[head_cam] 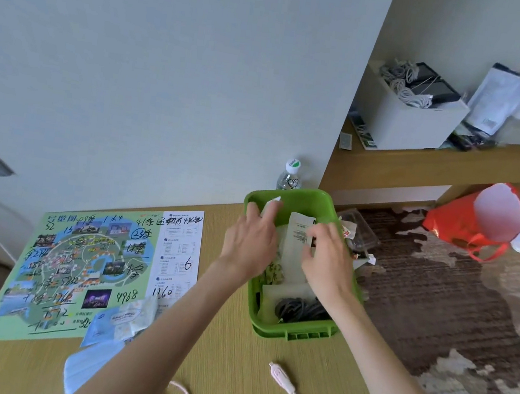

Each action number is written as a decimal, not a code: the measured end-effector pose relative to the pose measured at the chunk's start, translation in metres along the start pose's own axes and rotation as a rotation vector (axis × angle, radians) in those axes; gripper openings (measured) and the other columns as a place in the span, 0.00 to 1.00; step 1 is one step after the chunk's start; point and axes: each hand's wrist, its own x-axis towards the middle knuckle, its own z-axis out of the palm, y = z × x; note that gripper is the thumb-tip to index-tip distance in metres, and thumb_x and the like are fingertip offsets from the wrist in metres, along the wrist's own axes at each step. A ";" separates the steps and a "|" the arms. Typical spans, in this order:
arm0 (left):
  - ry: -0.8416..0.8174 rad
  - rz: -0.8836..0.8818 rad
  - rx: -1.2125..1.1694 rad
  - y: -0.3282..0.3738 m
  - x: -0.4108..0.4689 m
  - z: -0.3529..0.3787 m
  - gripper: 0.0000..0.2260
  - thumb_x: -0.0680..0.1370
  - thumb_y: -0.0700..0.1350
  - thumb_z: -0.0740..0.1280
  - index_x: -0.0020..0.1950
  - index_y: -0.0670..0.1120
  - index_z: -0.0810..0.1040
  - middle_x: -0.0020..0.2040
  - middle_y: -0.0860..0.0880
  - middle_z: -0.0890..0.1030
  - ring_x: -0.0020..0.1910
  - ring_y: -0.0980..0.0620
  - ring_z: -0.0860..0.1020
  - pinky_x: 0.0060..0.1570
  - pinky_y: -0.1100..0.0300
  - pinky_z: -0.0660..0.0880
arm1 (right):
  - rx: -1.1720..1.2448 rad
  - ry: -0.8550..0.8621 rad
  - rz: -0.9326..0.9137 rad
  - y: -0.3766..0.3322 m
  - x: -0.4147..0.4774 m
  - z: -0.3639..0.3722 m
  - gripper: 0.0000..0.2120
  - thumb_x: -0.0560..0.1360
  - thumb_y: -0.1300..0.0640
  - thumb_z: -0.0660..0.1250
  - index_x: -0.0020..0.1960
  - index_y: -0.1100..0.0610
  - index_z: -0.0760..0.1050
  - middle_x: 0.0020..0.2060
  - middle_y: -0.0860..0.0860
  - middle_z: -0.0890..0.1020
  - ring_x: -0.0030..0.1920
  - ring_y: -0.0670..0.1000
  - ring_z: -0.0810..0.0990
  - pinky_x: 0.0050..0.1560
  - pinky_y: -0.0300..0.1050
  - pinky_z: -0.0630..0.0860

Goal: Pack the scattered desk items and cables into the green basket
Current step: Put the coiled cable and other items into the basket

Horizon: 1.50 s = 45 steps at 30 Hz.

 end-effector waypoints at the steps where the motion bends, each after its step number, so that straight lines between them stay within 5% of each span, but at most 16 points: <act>1: -0.015 -0.005 0.082 0.007 0.002 0.006 0.20 0.81 0.45 0.54 0.73 0.51 0.59 0.54 0.43 0.69 0.44 0.43 0.74 0.35 0.52 0.69 | -0.049 0.058 -0.016 0.007 -0.004 -0.006 0.11 0.74 0.62 0.68 0.55 0.58 0.74 0.54 0.53 0.75 0.54 0.54 0.76 0.49 0.45 0.74; 6: -0.139 -0.072 0.369 0.028 0.010 0.038 0.18 0.78 0.42 0.59 0.69 0.48 0.63 0.55 0.43 0.69 0.45 0.47 0.68 0.36 0.57 0.67 | -0.191 0.101 -0.007 0.033 -0.025 -0.013 0.25 0.69 0.67 0.70 0.65 0.61 0.69 0.60 0.55 0.73 0.62 0.56 0.72 0.62 0.49 0.73; 11: -0.206 0.037 0.504 0.025 0.012 0.051 0.20 0.78 0.44 0.60 0.70 0.47 0.64 0.59 0.43 0.71 0.57 0.44 0.70 0.51 0.55 0.68 | -0.080 0.044 0.029 0.038 -0.029 -0.008 0.32 0.70 0.72 0.67 0.72 0.60 0.64 0.61 0.55 0.71 0.55 0.53 0.78 0.51 0.46 0.80; 16: 0.011 0.127 0.256 0.012 0.001 0.029 0.17 0.79 0.42 0.57 0.67 0.48 0.71 0.54 0.46 0.75 0.53 0.46 0.73 0.49 0.55 0.71 | -0.067 0.045 0.030 0.041 -0.029 -0.007 0.31 0.70 0.72 0.68 0.70 0.60 0.65 0.62 0.56 0.71 0.53 0.55 0.80 0.46 0.47 0.82; 19: 0.087 0.095 0.016 -0.009 -0.020 0.007 0.14 0.80 0.42 0.59 0.64 0.49 0.74 0.54 0.47 0.75 0.52 0.47 0.75 0.45 0.52 0.75 | -0.092 0.070 0.004 0.040 -0.030 -0.008 0.30 0.70 0.70 0.69 0.70 0.61 0.65 0.62 0.56 0.72 0.56 0.55 0.78 0.53 0.47 0.80; 24: 0.200 -0.063 -0.290 -0.066 -0.076 -0.012 0.10 0.79 0.41 0.62 0.57 0.52 0.78 0.50 0.53 0.75 0.43 0.56 0.77 0.40 0.57 0.76 | -0.175 0.087 -0.085 0.015 -0.045 -0.016 0.29 0.69 0.63 0.69 0.68 0.60 0.65 0.64 0.56 0.70 0.64 0.55 0.72 0.66 0.50 0.71; 29: 0.135 -0.307 -0.279 -0.129 -0.156 0.004 0.09 0.78 0.40 0.63 0.52 0.50 0.80 0.49 0.51 0.76 0.41 0.53 0.78 0.38 0.53 0.77 | 0.051 0.086 -0.266 -0.057 -0.091 -0.001 0.22 0.71 0.65 0.67 0.64 0.59 0.69 0.62 0.54 0.72 0.58 0.53 0.75 0.57 0.48 0.75; 36: -0.009 -0.577 -0.183 -0.198 -0.278 0.036 0.10 0.76 0.39 0.64 0.52 0.52 0.81 0.52 0.51 0.77 0.48 0.48 0.80 0.41 0.55 0.75 | 0.138 -0.219 -0.518 -0.113 -0.178 0.075 0.18 0.70 0.66 0.69 0.59 0.58 0.73 0.57 0.52 0.75 0.54 0.52 0.77 0.54 0.46 0.77; 41: -0.145 -0.567 -0.150 -0.216 -0.310 0.050 0.11 0.75 0.40 0.66 0.56 0.49 0.80 0.57 0.49 0.75 0.55 0.46 0.77 0.43 0.55 0.74 | 0.028 -0.589 -0.551 -0.115 -0.201 0.135 0.17 0.77 0.60 0.65 0.64 0.58 0.71 0.60 0.51 0.74 0.59 0.52 0.73 0.61 0.46 0.71; 45: -0.163 -0.495 -0.127 -0.218 -0.322 0.057 0.16 0.73 0.44 0.70 0.60 0.50 0.76 0.62 0.50 0.71 0.61 0.48 0.70 0.49 0.53 0.75 | -0.066 -0.606 -0.564 -0.119 -0.204 0.151 0.09 0.76 0.64 0.64 0.56 0.57 0.73 0.52 0.50 0.76 0.53 0.50 0.73 0.57 0.44 0.71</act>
